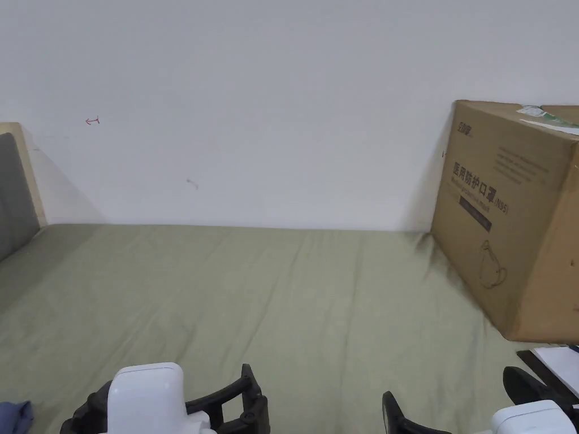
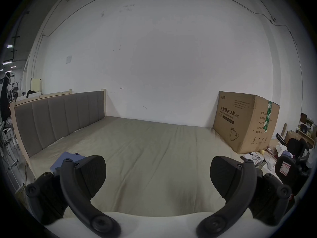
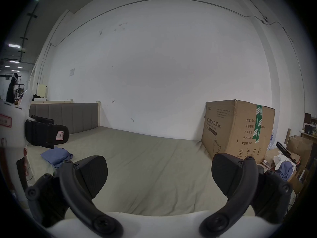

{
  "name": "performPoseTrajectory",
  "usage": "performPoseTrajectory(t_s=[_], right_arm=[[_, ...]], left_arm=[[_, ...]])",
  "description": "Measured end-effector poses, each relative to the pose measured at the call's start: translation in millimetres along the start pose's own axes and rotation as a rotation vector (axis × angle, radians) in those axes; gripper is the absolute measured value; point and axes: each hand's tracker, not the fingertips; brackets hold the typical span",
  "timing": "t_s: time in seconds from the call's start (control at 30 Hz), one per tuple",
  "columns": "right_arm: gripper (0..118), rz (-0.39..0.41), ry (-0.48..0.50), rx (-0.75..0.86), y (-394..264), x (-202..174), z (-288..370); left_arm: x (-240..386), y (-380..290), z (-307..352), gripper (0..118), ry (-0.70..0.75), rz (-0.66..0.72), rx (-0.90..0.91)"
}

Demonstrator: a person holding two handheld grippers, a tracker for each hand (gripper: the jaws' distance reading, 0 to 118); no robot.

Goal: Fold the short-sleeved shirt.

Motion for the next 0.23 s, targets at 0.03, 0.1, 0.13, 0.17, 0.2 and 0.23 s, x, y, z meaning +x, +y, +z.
performPoseTrajectory(t_s=[0.03,0.1,0.13,0.17,0.2,0.23], right_arm=[[118,-0.002,-0.001,-0.001,0.0,-0.1,-0.2],[118,-0.011,-0.004,-0.005,0.1,0.6,-0.8],[118,-0.015,-0.007,-0.006,0.1,1.2,-0.9],[118,-0.02,-0.011,-0.006,0.0,2.1,-1.0],[118,-0.025,-0.014,-0.008,-0.2,3.4,-1.5],[118,-0.03,-0.018,-0.01,-0.4,4.6,-1.9]], left_arm=[[0.7,-0.7,-0.5,118,0.015,-0.006,-0.005],[-0.8,-0.9,-1.5,118,0.02,-0.005,-0.005],[-2.1,-0.7,-2.2,118,0.018,0.0,-0.009],[-4.4,-0.6,-1.9,118,0.01,0.011,-0.012],[-7.0,-0.7,-0.7,118,-0.018,0.036,-0.005],[-8.5,0.0,-1.1,118,-0.023,0.039,-0.011]])
